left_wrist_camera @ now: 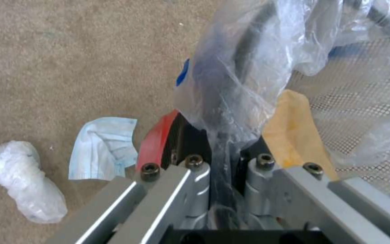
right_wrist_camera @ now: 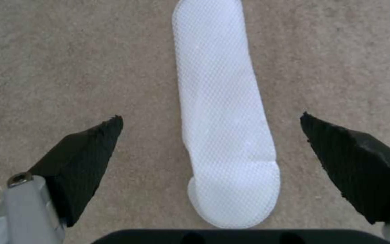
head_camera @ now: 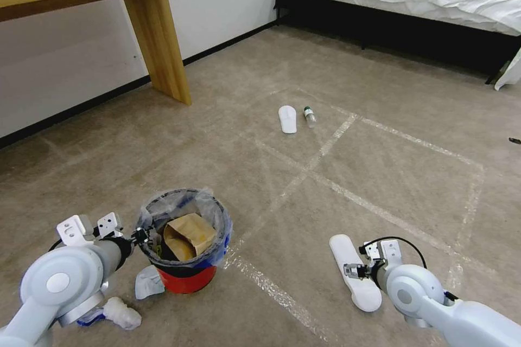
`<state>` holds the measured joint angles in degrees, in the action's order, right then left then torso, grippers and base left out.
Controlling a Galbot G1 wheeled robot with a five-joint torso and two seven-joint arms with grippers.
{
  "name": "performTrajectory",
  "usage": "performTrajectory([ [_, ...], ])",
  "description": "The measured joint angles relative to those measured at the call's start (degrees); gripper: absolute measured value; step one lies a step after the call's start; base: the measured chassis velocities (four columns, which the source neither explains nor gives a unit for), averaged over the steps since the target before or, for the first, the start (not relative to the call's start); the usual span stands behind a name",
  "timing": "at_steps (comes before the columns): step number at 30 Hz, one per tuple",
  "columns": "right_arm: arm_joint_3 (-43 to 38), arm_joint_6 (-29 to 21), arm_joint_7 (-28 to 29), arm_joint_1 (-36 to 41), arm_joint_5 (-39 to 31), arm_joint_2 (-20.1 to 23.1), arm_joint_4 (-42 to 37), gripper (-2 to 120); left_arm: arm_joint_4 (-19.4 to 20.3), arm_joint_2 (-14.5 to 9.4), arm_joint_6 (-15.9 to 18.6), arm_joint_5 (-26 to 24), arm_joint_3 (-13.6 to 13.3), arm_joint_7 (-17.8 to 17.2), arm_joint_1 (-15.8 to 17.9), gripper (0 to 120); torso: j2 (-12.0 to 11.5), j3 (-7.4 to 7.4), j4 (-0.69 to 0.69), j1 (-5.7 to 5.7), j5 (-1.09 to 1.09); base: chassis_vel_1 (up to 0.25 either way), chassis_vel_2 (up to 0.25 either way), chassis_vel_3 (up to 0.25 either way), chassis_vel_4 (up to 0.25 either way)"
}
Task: Pick up the trash bin and place the garbage on the floor into it.
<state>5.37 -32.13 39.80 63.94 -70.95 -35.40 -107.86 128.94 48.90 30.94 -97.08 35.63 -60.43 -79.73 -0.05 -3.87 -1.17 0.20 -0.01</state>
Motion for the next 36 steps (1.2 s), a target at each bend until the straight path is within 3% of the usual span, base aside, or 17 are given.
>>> performTrajectory([
  [36, 6.11, 1.05, -0.48, -7.16, 0.72, -5.40, 11.61, 100, -2.15, 0.77, 0.22, 0.82, -1.39, 0.69, 0.69, 4, 0.00, 0.00, 0.01, 0.00, 0.01, 0.000, 0.000, 0.000, 0.000],
])
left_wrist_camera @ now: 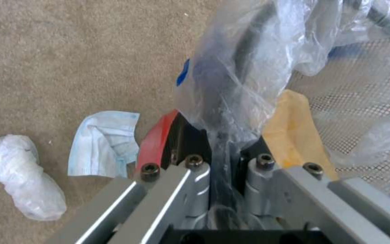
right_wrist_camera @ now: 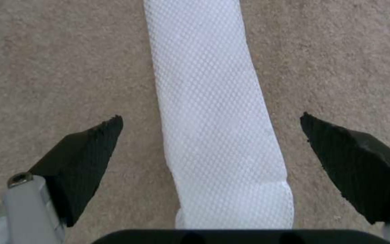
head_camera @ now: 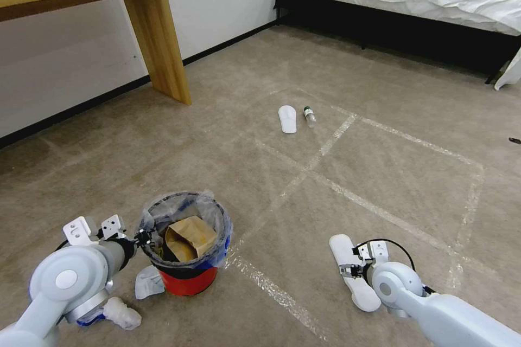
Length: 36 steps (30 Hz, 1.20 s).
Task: Pick up the trash bin and place the garbage on the floor into it.
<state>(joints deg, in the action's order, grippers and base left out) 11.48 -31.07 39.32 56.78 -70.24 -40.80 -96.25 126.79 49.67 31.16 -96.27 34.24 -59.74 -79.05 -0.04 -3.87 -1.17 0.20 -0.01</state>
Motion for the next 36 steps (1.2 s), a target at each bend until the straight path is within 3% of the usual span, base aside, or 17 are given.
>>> performTrajectory([
  [36, 1.62, 0.51, -0.26, -1.28, 3.07, -2.67, 5.73, 100, 1.34, 0.20, 0.00, 0.32, 0.51, -0.05, -1.08, 4, 0.00, 0.00, 0.00, 0.00, -0.01, 0.000, 0.000, 0.000, 0.000],
])
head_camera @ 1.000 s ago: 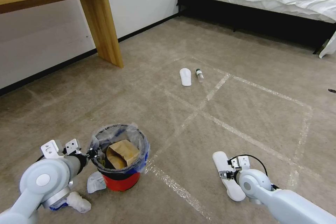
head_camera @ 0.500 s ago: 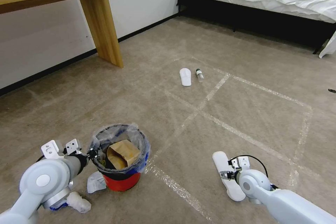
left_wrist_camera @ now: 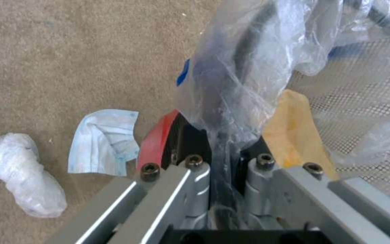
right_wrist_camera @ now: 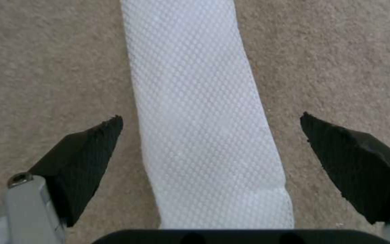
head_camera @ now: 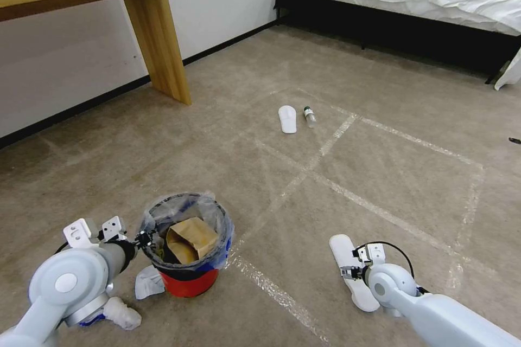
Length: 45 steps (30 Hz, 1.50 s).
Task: Pick up the trash bin and place the garbage on the floor into it.
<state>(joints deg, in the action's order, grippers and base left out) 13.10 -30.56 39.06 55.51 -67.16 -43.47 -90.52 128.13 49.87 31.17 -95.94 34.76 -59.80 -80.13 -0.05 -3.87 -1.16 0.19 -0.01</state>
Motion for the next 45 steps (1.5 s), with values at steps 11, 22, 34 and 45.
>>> performTrajectory([
  [11, 1.00, -0.21, 1.54, -0.29, 1.76, -0.02, 0.53, 100, 0.18, 0.48, -0.01, 0.06, -0.09, -0.03, 0.06, 4, 0.00, 0.00, 0.00, 0.00, 0.00, 0.000, 0.000, 0.000, 0.000],
  [22, 2.00, -0.57, 1.91, -1.07, 1.86, -0.69, 0.93, 100, 0.56, 0.54, -0.01, 0.05, 0.20, 0.05, -0.09, 4, 0.00, 0.00, 0.00, 0.00, 0.00, 0.000, 0.000, 0.000, 0.000],
  [34, 3.19, -0.54, 1.05, -1.45, 3.19, -2.40, 1.85, 100, 0.81, 0.22, -0.05, -0.05, 0.41, 0.06, -0.22, 4, 0.00, 0.00, 0.00, 0.00, 0.00, 0.000, 0.000, 0.000, 0.000],
  [45, 4.49, -0.28, 1.03, -2.90, 3.15, -3.63, 3.76, 100, 0.83, 0.33, -0.08, -0.12, 0.50, 0.07, -0.28, 4, 0.00, 0.00, 0.00, 0.00, 0.00, 0.000, 0.000, 0.000, 0.000],
])
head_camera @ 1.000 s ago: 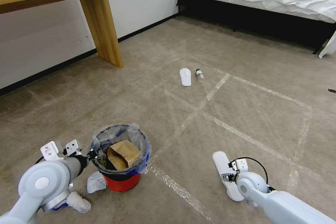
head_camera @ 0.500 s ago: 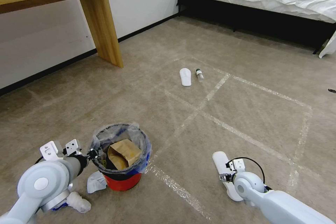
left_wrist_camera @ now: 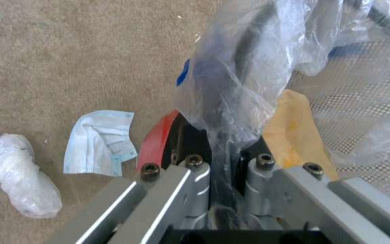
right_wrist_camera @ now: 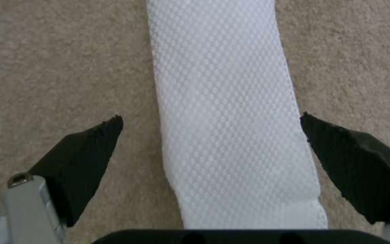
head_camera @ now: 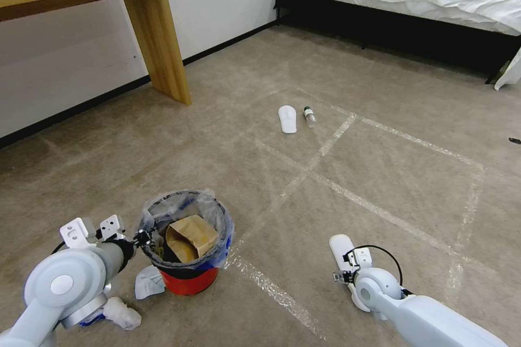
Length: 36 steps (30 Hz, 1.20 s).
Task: Pick up the trash bin and place the garbage on the floor into it.
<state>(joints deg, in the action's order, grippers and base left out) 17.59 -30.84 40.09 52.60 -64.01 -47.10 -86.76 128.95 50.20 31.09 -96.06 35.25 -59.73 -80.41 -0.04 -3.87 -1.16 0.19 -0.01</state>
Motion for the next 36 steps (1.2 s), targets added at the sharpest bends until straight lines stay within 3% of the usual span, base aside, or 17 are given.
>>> performTrajectory([
  [36, 1.51, 1.29, -2.62, -2.47, 1.71, -1.90, 6.30, 100, -0.68, -0.14, -0.08, -0.07, -0.68, 0.12, 0.52, 4, 0.00, 0.00, 0.00, 0.00, 0.00, 0.000, 0.000, 0.000, 0.000],
])
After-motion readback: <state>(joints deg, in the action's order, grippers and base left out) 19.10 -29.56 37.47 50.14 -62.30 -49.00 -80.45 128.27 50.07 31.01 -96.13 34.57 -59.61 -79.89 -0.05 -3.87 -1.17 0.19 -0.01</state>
